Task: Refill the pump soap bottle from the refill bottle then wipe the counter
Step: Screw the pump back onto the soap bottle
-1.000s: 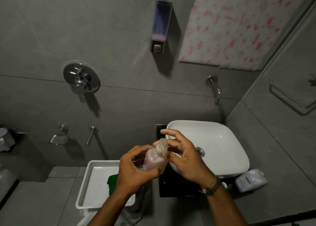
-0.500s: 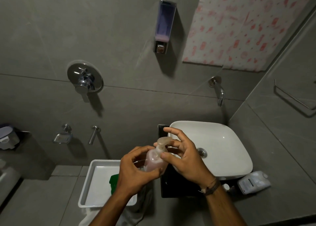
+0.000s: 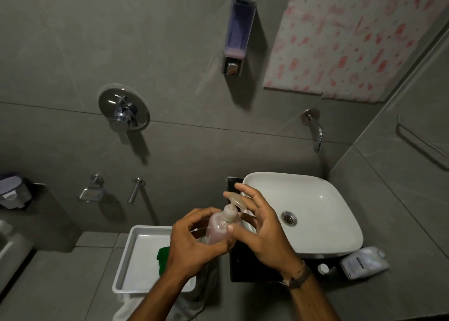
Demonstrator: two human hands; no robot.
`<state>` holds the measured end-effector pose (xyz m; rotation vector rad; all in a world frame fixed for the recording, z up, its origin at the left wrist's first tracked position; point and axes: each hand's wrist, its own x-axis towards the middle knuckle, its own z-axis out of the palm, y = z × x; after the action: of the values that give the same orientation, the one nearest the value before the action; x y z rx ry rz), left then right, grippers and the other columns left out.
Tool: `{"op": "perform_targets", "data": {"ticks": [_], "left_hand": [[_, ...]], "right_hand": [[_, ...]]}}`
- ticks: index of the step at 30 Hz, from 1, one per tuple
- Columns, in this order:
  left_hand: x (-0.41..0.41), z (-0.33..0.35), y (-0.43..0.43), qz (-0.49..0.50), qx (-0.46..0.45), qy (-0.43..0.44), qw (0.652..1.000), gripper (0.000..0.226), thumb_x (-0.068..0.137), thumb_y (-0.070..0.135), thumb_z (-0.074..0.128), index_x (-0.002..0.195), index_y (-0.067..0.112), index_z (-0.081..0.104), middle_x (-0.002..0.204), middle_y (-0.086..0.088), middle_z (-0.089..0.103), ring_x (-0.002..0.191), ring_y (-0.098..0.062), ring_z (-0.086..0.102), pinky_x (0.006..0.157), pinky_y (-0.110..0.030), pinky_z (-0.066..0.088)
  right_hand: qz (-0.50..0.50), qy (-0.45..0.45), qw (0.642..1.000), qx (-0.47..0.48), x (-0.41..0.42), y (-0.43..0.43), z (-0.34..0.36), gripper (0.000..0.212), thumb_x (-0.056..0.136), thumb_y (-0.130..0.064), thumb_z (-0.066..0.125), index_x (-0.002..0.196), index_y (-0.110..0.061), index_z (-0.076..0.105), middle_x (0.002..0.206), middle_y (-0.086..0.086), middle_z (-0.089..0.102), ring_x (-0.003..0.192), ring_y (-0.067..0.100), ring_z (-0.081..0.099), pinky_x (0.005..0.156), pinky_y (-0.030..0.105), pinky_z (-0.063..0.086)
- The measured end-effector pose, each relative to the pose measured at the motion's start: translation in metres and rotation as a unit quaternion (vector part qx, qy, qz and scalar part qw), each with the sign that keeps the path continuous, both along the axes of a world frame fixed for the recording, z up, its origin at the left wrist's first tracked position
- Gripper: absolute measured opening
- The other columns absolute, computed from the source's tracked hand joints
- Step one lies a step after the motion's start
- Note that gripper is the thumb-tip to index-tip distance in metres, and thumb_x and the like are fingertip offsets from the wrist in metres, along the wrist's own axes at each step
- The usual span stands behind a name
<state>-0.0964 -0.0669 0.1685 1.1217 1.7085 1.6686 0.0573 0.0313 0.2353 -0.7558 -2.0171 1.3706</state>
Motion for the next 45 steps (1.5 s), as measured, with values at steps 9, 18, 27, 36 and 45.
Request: {"op": "perform_targets", "data": {"ticks": [9,18,27,36,45], "left_hand": [[0.000,0.000,0.001,-0.007,0.005,0.023,1.000,0.061,0.059,0.021,0.099,0.117,0.023,0.079,0.109,0.011,0.079,0.104,-0.016,0.077,0.085,-0.025,0.065],[0.001,0.001,-0.002,-0.007,0.003,0.025,1.000,0.062,0.060,0.026,0.097,0.118,0.020,0.079,0.112,0.007,0.080,0.106,-0.019,0.077,0.086,-0.027,0.066],[0.001,0.000,-0.003,-0.002,0.009,0.044,0.999,0.062,0.062,0.010,0.104,0.118,0.019,0.078,0.113,0.005,0.080,0.107,-0.019,0.077,0.087,-0.028,0.066],[0.008,0.008,-0.007,-0.008,0.017,0.030,0.999,0.062,0.060,0.031,0.098,0.118,0.024,0.078,0.112,0.011,0.080,0.107,-0.017,0.077,0.085,-0.026,0.066],[0.006,-0.001,-0.006,-0.005,0.012,0.039,0.999,0.062,0.062,0.010,0.103,0.119,0.017,0.078,0.114,0.001,0.080,0.107,-0.023,0.077,0.089,-0.038,0.068]], "right_hand": [[-0.036,0.001,0.999,0.036,0.000,0.002,0.005,0.082,0.072,-0.016,0.090,0.139,-0.035,0.047,0.118,-0.008,0.073,0.119,0.016,0.067,0.103,0.035,0.055],[-0.078,-0.017,0.993,0.081,-0.001,-0.001,0.007,0.069,0.070,-0.035,0.089,0.127,-0.046,0.052,0.106,-0.010,0.074,0.109,0.013,0.070,0.099,0.040,0.057],[-0.065,-0.026,0.993,0.091,0.001,-0.004,0.009,0.071,0.075,-0.019,0.086,0.132,-0.043,0.052,0.110,-0.016,0.075,0.111,0.008,0.070,0.100,0.037,0.057],[0.006,-0.032,0.999,0.020,0.008,-0.002,0.020,0.060,0.085,-0.011,0.079,0.134,-0.036,0.057,0.117,-0.013,0.076,0.114,0.007,0.070,0.098,0.027,0.057],[-0.145,0.027,0.989,-0.003,-0.003,-0.019,0.001,0.080,0.063,-0.025,0.096,0.127,-0.045,0.052,0.106,-0.011,0.079,0.101,0.006,0.074,0.082,0.021,0.061]]}}
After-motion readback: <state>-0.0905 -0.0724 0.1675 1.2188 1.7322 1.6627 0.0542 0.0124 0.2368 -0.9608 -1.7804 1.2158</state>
